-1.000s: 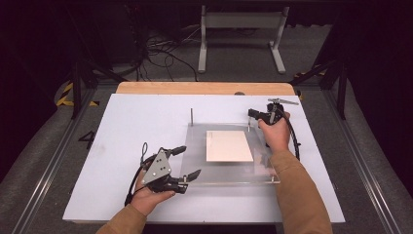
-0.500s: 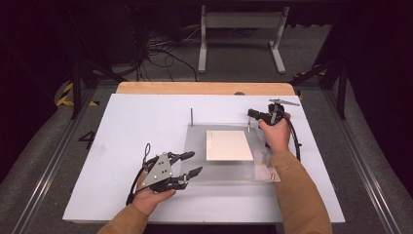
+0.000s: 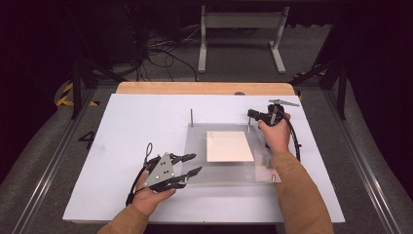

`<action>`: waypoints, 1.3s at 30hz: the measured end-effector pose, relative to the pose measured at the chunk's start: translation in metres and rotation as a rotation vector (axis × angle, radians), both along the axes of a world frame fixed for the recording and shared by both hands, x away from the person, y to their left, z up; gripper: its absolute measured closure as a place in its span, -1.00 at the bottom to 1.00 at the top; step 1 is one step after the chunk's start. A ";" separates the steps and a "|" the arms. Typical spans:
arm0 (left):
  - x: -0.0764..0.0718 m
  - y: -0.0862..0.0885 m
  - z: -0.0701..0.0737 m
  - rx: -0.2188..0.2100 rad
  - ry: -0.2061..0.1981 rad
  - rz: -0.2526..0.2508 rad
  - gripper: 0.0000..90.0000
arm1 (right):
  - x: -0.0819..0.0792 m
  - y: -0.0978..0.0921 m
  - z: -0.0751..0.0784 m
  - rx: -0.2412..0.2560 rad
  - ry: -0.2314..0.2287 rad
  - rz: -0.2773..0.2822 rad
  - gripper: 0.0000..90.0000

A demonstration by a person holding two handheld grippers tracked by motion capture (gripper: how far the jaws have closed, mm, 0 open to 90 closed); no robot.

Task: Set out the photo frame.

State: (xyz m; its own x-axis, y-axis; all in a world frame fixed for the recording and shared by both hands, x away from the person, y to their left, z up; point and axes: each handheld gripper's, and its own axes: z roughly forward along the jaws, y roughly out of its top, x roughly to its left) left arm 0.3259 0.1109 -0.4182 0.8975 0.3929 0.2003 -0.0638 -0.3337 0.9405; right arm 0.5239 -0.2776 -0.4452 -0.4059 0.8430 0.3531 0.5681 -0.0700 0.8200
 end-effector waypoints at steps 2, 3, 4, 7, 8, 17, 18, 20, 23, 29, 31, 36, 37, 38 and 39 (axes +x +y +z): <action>0.000 0.000 0.001 0.005 0.001 -0.003 0.21 | 0.000 0.001 0.000 -0.003 -0.001 -0.008 0.79; 0.000 -0.001 0.000 0.008 -0.005 -0.003 0.21 | -0.001 0.002 0.001 -0.011 0.001 -0.014 0.75; 0.000 -0.001 0.000 0.010 -0.007 -0.004 0.21 | -0.001 0.002 0.001 -0.025 0.002 -0.016 0.71; 0.000 -0.002 0.000 0.006 -0.003 -0.006 0.21 | -0.003 0.002 0.002 -0.050 -0.004 -0.015 0.55; 0.001 -0.002 0.001 0.006 -0.002 -0.007 0.21 | -0.004 0.001 0.003 -0.047 -0.008 -0.014 0.49; 0.002 -0.002 0.002 0.008 -0.001 -0.007 0.21 | -0.033 -0.014 0.020 -0.045 -0.105 0.065 -0.09; 0.002 -0.002 0.002 0.008 -0.001 -0.007 0.21 | -0.039 -0.017 0.023 -0.049 -0.123 0.075 -0.12; 0.002 -0.002 0.002 0.009 0.000 -0.008 0.21 | -0.053 -0.021 0.033 -0.072 -0.163 0.102 -0.15; 0.002 -0.002 0.003 0.006 0.005 -0.007 0.21 | -0.071 -0.026 0.044 -0.096 -0.210 0.137 -0.27; 0.002 -0.002 0.004 0.012 0.006 -0.003 0.21 | -0.111 -0.038 0.059 -0.129 -0.281 0.209 -0.45; 0.002 -0.002 0.004 0.011 0.006 -0.003 0.21 | -0.117 -0.040 0.060 -0.129 -0.287 0.214 -0.46; 0.003 -0.001 0.005 0.011 0.007 -0.006 0.21 | -0.152 -0.050 0.068 -0.145 -0.312 0.239 -0.52; 0.003 -0.001 0.006 0.011 0.008 -0.004 0.21 | -0.157 -0.051 0.069 -0.151 -0.310 0.248 -0.52; 0.004 0.000 0.006 0.010 0.010 -0.007 0.21 | -0.160 -0.051 0.070 -0.156 -0.310 0.252 -0.52; 0.004 0.001 0.007 0.012 0.007 -0.007 0.21 | -0.166 -0.052 0.070 -0.169 -0.317 0.260 -0.52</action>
